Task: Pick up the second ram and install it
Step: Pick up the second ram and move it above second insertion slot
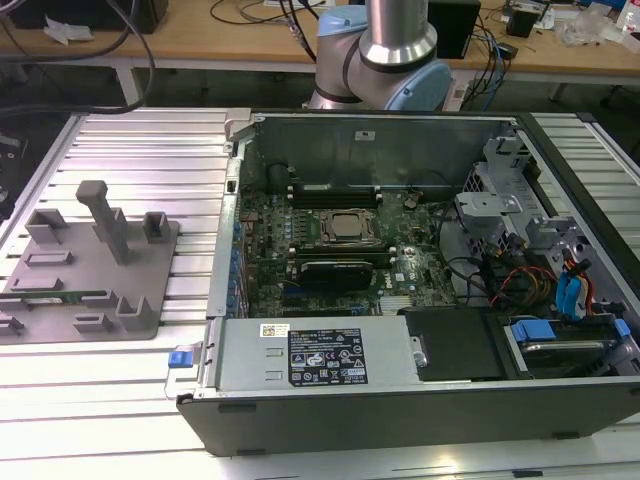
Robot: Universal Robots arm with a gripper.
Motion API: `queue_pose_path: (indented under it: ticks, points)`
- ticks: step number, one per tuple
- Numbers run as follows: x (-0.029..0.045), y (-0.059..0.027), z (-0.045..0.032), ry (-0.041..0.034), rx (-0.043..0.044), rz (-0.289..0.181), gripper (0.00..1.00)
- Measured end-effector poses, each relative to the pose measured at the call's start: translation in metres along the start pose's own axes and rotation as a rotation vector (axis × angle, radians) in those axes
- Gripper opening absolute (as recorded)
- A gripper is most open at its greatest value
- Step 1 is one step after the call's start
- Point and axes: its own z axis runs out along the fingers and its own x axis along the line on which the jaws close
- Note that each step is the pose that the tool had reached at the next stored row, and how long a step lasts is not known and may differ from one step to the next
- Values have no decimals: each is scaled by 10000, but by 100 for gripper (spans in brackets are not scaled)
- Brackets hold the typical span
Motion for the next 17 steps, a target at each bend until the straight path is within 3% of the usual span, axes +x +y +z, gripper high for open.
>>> queue_pose_path:
  ticks: [2,7,12,17]
  points:
    - [0,0,1,18,-9,-413,8]
    - [0,0,8,106,-53,-2421,8]
    - [0,-1,15,176,-73,-3914,8]
    - [1,-1,29,323,-7,-6143,8]
